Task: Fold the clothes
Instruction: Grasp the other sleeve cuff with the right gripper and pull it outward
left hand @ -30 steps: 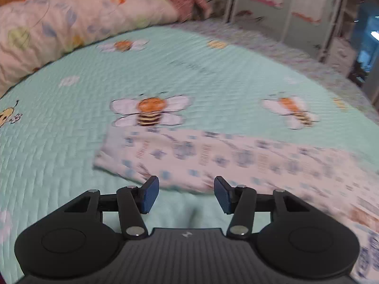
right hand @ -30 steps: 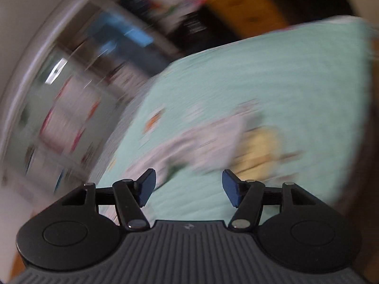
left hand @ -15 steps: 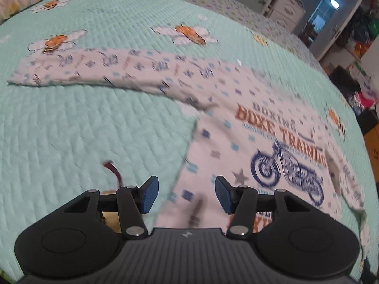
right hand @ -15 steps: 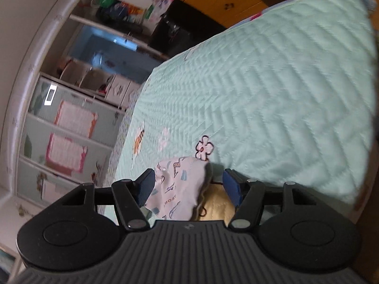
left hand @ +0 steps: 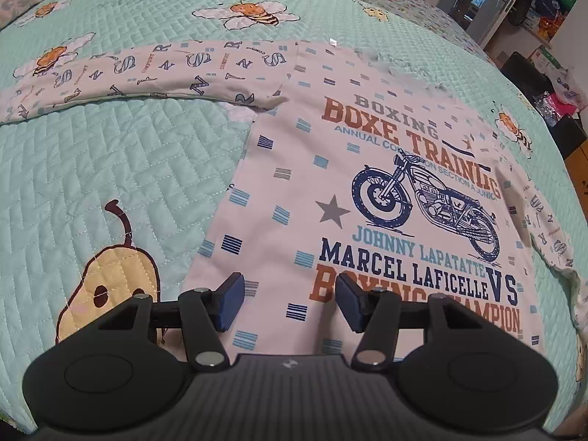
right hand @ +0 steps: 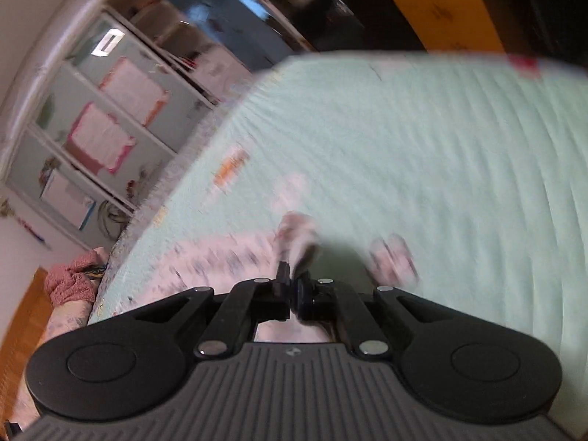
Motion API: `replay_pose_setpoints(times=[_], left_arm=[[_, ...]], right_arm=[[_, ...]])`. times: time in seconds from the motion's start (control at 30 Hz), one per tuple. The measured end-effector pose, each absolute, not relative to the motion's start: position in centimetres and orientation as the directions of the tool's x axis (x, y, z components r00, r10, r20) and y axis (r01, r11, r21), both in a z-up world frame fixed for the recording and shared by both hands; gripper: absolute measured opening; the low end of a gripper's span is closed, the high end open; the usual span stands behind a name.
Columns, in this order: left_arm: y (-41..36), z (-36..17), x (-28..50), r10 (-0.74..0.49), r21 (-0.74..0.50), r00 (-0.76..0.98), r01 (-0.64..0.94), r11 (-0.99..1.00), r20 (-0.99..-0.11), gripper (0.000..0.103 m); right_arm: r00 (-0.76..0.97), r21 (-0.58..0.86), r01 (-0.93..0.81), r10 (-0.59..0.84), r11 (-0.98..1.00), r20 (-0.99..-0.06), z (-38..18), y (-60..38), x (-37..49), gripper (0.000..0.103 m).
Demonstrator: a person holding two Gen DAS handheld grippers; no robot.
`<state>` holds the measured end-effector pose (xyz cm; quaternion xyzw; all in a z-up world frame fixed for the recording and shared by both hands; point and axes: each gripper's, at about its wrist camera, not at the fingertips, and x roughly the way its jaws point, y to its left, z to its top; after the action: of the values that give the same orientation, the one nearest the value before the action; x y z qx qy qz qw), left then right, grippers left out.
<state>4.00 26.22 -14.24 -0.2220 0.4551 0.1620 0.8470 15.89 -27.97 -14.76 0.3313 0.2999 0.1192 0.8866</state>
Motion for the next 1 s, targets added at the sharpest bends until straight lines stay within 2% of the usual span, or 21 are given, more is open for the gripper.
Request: replay_pose_setpoints(times=[0.13,0.23,0.3,0.4,0.53,0.67,0.73,0.83,0.9,0.93,1.0], left_arm=[[26.0,-14.3,4.0,0.077,-0.211,0.530,-0.461,0.862,-0.845,0.057],[25.6,-14.5,4.2,0.085,-0.189,0.526,-0.446,0.875,-0.846,0.060],[25.3,-14.6,4.3,0.089,-0.173,0.522,-0.432,0.885,-0.848,0.063],[25.1,-14.7,4.5,0.092,-0.158,0.517,-0.418,0.894,-0.851,0.064],[24.9,-14.9,4.7,0.091,-0.150,0.513,-0.408,0.901,-0.853,0.068],[24.4,-15.0,5.1,0.105,-0.122,0.508,-0.394,0.911,-0.855,0.073],[24.3,-15.1,5.1,0.110,-0.116,0.508,-0.394,0.912,-0.854,0.074],[24.2,-15.2,5.1,0.112,-0.115,0.514,-0.390,0.914,-0.850,0.076],[24.1,-15.2,5.1,0.114,-0.107,0.516,-0.380,0.919,-0.849,0.077],[24.0,-15.2,5.1,0.114,-0.104,0.515,-0.377,0.920,-0.850,0.077],[24.2,-15.2,5.2,0.108,-0.109,0.513,-0.374,0.921,-0.852,0.077]], right_arm=[[0.839,0.614,-0.042,0.362,0.788,-0.407,-10.7,-30.5,17.2,0.004],[0.814,0.550,0.020,0.306,0.835,-0.494,-11.7,-32.1,19.2,0.004],[0.751,0.565,0.073,0.328,0.822,-0.574,-14.7,-32.9,20.5,0.004],[0.706,0.611,0.140,0.354,0.779,-0.613,-18.0,-33.0,21.2,0.004],[0.726,0.656,0.143,0.371,0.741,-0.578,-18.2,-32.7,21.2,0.004],[0.810,0.580,0.007,0.335,0.815,-0.481,-13.1,-31.4,21.5,0.004],[0.814,0.523,0.031,0.282,0.851,-0.507,-11.5,-31.3,22.0,0.004],[0.720,0.507,0.157,0.253,0.848,-0.646,-14.2,-32.1,24.2,0.008],[0.687,0.533,0.216,0.261,0.818,-0.678,-16.8,-32.4,25.0,0.009],[0.683,0.553,0.236,0.268,0.799,-0.679,-17.8,-32.7,25.0,0.010],[0.732,0.624,0.234,0.288,0.746,-0.618,-18.5,-33.8,23.5,0.013]])
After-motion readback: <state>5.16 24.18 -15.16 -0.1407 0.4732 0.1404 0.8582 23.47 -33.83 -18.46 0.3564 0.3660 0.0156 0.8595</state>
